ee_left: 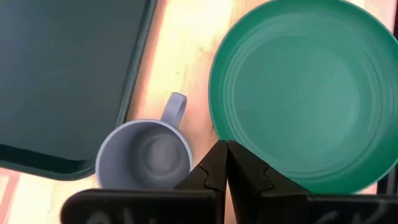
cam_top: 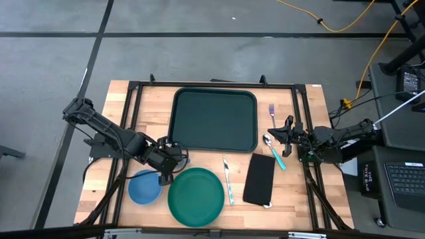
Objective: Set up tray
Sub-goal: Put the blue mug on the top left of the green serving tray
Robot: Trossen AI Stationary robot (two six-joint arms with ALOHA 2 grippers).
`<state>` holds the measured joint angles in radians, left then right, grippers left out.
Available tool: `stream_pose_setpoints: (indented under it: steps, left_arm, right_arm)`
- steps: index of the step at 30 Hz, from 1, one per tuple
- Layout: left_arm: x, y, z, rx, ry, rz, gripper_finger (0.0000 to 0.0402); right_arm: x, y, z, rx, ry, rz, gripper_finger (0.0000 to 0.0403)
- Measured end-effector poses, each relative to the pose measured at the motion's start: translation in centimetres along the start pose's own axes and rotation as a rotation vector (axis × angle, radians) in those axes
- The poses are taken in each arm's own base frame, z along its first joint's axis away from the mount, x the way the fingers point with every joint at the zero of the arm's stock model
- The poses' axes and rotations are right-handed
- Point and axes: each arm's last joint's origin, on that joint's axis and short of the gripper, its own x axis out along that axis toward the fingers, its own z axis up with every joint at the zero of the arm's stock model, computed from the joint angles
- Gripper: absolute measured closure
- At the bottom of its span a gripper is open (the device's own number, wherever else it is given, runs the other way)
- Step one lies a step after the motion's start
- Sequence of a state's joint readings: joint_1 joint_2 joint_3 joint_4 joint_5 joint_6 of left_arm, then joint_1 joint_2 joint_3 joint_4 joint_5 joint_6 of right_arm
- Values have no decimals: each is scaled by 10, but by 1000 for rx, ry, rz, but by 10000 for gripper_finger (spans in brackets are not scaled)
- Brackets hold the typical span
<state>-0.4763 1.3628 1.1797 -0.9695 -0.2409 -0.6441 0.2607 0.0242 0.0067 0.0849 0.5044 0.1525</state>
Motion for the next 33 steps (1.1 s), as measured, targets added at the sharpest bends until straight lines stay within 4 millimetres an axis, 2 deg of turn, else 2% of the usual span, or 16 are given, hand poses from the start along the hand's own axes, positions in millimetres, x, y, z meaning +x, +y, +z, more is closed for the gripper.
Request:
stream_pose_setpoints:
  steps: [10, 23, 33]
  left_arm:
    - [3, -1, 0, -26, 9, 8, 384]
    - [4, -1, -5, -1, 65, 17, 299]
    - [33, -10, -11, 93, 195, 113, 256]
  right_arm:
    - [0, 0, 0, 0, 0, 0, 393]
    - [0, 0, 0, -1, 0, 0, 393]
    - [0, 0, 0, -1, 0, 0, 393]
